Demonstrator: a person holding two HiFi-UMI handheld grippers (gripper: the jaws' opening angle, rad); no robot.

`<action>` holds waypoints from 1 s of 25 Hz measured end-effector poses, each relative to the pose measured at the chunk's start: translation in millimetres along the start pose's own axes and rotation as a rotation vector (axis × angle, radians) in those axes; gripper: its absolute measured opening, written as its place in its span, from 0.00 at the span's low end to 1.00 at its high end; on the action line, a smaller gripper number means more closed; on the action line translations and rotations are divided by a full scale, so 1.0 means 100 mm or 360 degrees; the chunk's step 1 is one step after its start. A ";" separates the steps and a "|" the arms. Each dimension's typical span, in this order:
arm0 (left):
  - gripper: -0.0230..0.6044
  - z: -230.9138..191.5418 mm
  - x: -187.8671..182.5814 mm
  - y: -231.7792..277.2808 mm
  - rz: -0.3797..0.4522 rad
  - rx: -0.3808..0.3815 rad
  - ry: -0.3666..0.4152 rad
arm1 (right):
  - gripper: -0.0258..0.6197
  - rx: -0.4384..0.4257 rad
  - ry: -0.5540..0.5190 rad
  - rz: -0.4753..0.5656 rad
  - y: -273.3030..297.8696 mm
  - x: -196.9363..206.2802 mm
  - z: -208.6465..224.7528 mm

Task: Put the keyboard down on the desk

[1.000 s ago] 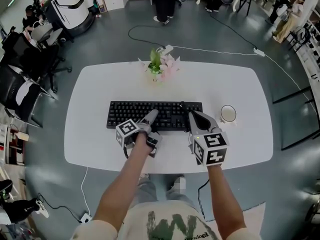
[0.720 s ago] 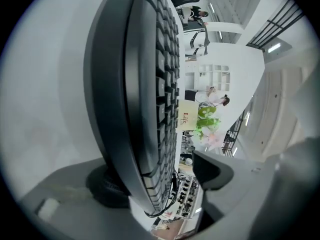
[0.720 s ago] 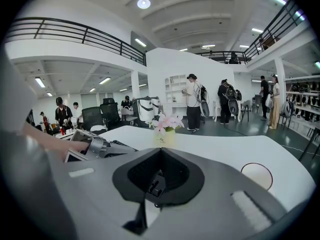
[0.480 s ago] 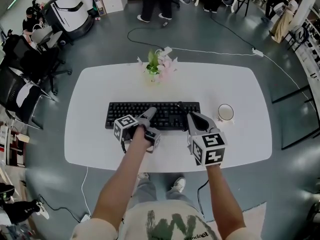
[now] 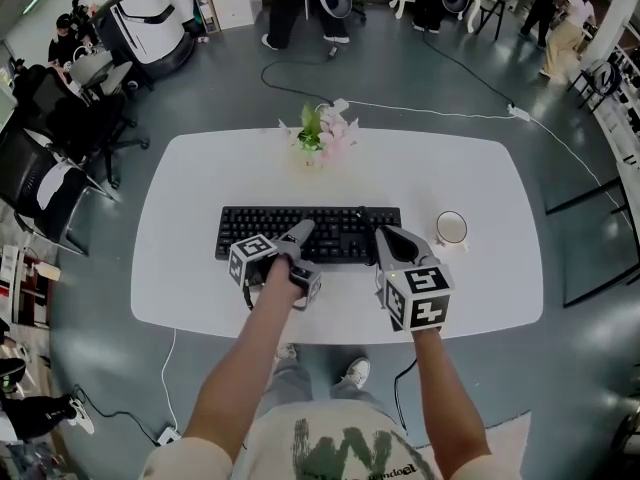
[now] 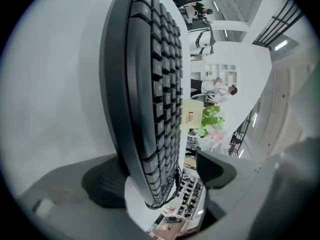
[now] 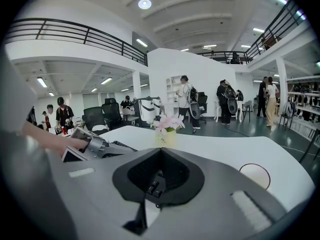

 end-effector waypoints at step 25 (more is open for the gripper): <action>0.72 0.07 0.12 -0.34 0.0069 0.0094 0.0278 | 0.04 -0.0082 -0.0065 0.0034 -0.14 -0.06 0.02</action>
Point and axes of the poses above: the fingertips, and each gripper's own axes: y forward along the fingers, z to its right, x out of its underside, the point moved 10 cm from there along -y, backward along the fingers, and after that the axes turned 4 degrees about -y, right-handed, at the moved point
